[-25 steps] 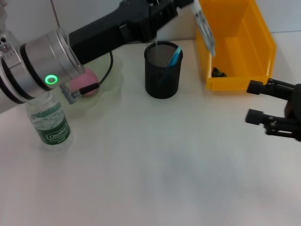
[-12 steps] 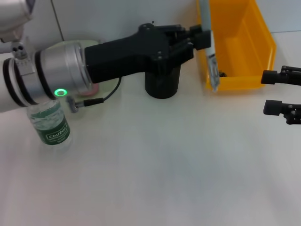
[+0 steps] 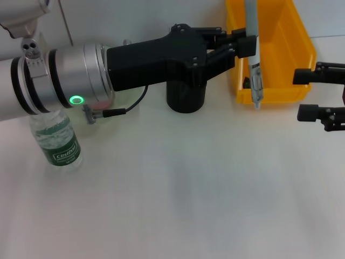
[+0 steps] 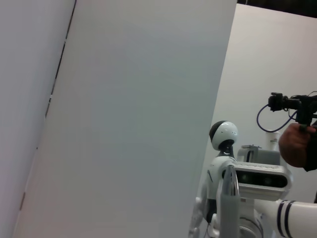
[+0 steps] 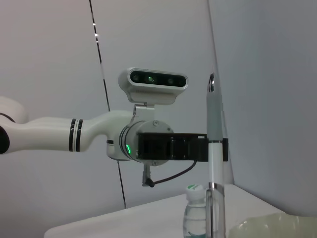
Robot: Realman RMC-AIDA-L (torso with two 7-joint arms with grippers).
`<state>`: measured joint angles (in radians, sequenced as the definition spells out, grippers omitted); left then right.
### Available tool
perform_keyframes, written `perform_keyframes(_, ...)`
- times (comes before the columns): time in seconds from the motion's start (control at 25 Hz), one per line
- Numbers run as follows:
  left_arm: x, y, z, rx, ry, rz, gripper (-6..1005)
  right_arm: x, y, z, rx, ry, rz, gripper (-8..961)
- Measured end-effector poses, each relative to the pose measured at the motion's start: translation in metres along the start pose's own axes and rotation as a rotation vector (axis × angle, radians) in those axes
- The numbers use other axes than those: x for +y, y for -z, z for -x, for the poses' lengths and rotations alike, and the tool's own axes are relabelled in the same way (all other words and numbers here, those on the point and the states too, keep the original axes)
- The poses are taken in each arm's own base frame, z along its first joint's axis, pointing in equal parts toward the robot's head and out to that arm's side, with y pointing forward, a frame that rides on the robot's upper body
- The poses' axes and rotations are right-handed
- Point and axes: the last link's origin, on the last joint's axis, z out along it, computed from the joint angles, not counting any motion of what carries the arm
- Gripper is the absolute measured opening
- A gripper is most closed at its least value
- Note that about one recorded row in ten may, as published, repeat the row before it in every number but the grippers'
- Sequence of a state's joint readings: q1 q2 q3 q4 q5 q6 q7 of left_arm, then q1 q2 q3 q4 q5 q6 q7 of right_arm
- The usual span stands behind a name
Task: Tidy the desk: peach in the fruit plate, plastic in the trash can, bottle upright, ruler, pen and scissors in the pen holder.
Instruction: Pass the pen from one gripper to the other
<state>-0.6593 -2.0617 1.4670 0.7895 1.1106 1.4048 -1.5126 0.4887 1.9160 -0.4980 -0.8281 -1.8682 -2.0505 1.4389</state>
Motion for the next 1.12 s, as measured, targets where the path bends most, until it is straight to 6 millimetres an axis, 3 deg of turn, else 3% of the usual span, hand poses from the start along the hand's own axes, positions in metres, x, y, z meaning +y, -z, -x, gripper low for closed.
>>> perform_keyframes(0.72, 0.004, -0.01, 0.001, -0.022, -0.026, 0.041, 134, -0.009, -0.029, 0.015, 0.036, 0.019, 0.097, 762)
perform_keyframes(1.12, 0.004, -0.012, 0.0, -0.023, -0.042, 0.04, 134, -0.01, -0.032, 0.017, 0.035, 0.005, 0.105, 762)
